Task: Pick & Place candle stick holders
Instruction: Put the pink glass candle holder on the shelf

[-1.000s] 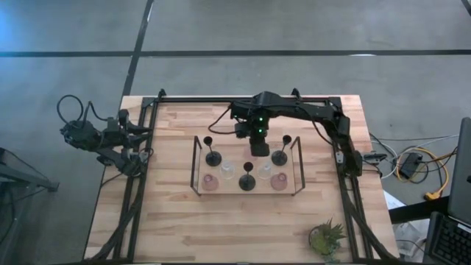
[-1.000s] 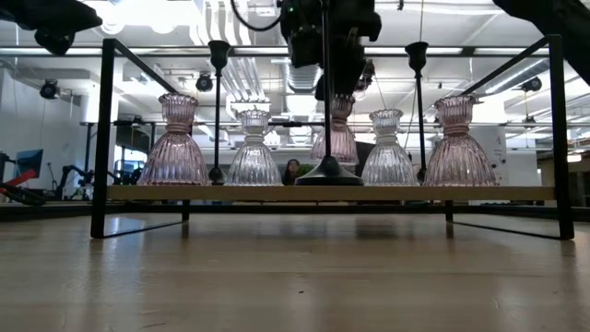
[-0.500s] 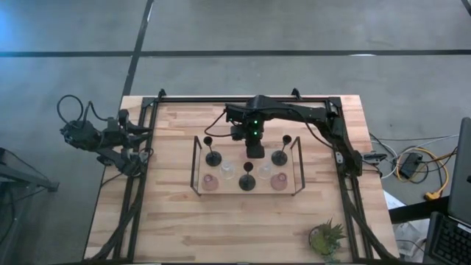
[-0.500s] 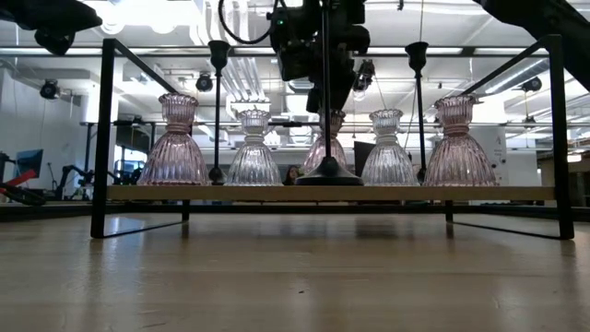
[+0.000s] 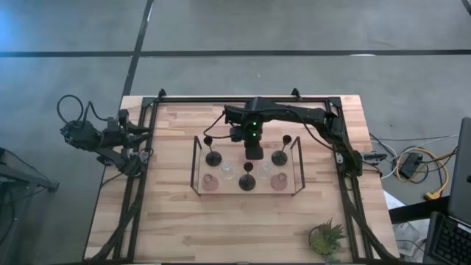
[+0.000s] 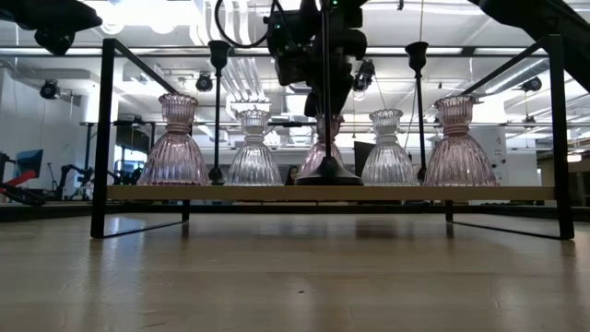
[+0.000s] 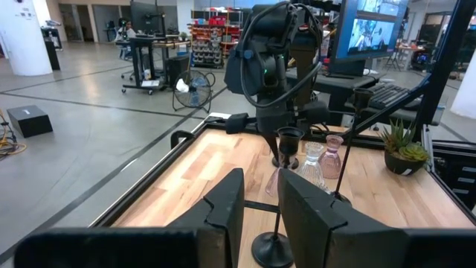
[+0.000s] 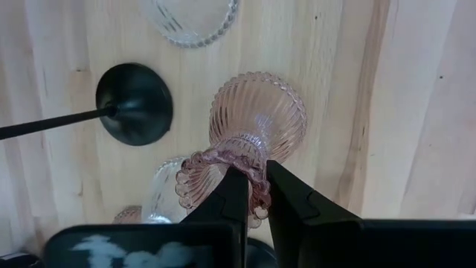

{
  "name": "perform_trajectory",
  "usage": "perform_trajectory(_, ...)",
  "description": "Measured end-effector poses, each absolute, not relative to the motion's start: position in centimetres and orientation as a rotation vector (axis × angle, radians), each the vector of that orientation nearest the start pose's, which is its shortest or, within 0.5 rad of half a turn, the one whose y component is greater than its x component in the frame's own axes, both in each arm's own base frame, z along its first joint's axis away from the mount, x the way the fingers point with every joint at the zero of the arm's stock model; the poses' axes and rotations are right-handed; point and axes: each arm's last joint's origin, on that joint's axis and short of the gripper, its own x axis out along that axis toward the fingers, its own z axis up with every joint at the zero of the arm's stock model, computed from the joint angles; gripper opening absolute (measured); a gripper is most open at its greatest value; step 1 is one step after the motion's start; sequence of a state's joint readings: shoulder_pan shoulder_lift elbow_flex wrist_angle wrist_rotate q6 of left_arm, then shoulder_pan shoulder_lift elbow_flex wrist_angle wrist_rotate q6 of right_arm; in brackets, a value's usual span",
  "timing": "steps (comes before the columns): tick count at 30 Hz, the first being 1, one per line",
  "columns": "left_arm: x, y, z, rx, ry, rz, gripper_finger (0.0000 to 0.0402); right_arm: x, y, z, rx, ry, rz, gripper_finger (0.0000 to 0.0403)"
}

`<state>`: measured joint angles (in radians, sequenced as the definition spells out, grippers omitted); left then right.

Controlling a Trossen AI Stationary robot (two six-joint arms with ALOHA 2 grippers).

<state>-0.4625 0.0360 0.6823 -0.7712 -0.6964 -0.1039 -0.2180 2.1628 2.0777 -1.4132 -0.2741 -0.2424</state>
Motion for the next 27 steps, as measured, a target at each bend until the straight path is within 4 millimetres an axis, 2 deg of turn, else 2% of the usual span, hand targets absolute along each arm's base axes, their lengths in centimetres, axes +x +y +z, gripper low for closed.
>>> perform_trajectory(23,1.27,1.44,29.72,-0.035,0.093,0.239,0.0089,41.64,-8.3,25.91,0.198,1.428,0.213,0.0019)
perform_trajectory(27,1.27,1.44,29.72,-0.034,0.093,0.239,0.0088,41.7,-8.31,25.92,0.2,1.422,0.21,0.0044)
